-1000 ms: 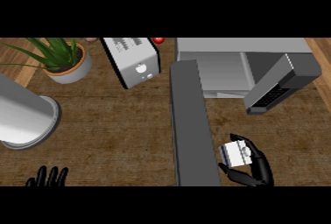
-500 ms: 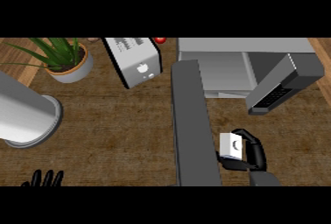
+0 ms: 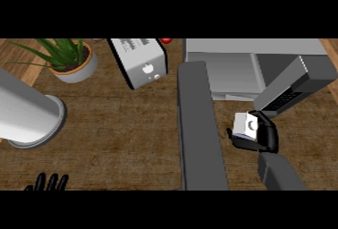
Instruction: Pick up the milk, place it into the microwave and close the microwave
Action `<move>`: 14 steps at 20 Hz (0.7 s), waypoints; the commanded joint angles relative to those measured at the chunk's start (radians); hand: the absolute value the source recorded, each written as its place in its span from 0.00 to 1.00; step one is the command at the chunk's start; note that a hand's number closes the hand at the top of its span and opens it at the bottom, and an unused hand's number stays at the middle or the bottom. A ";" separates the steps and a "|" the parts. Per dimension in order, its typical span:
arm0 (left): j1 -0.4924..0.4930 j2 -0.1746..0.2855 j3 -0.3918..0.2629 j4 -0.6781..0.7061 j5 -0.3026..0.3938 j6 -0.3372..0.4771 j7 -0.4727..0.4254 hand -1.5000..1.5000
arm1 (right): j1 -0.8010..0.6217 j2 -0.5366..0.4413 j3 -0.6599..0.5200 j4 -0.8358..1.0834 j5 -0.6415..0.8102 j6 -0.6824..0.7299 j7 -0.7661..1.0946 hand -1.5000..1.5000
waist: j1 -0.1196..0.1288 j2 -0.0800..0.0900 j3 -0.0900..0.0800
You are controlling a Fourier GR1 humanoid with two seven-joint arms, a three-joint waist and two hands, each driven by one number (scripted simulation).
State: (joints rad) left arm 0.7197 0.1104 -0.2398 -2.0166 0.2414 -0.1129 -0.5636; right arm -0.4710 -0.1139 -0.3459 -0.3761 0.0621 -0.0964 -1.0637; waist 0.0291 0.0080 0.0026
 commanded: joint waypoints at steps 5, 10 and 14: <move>0.044 0.003 0.001 0.039 -0.014 -0.026 -0.091 0.00 | -0.040 -0.002 -0.022 0.036 -0.017 -0.019 -0.098 1.00 | -0.008 -0.005 -0.001; -0.059 -0.019 0.008 0.021 -0.006 0.037 0.021 0.00 | 0.089 0.019 0.041 -0.164 -0.011 0.009 -0.019 1.00 | -0.040 -0.013 -0.004; 0.007 0.018 0.015 0.031 0.027 -0.023 -0.025 0.00 | 0.203 0.046 0.090 -0.361 -0.021 0.007 0.052 1.00 | -0.037 -0.013 -0.004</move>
State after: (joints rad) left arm 0.7447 0.1165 -0.2483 -2.0157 0.2412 -0.1170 -0.5854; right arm -0.3676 -0.0912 -0.2959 -0.5890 0.0462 -0.0929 -1.0225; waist -0.0009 -0.0038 -0.0006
